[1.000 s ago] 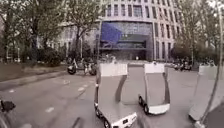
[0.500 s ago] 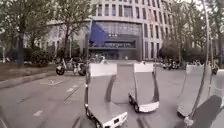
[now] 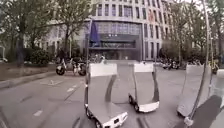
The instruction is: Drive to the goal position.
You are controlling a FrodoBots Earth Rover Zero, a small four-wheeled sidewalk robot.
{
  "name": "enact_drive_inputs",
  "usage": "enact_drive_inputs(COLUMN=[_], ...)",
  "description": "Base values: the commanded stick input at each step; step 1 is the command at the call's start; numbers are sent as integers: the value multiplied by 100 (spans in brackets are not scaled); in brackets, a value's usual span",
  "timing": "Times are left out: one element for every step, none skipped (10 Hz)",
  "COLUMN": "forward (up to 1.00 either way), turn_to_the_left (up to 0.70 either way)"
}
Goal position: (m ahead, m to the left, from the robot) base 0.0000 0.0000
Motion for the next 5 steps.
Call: enact_drive_inputs(forward=[45,45,45,0,0], turn_to_the_left=[0,0,0,0,0])
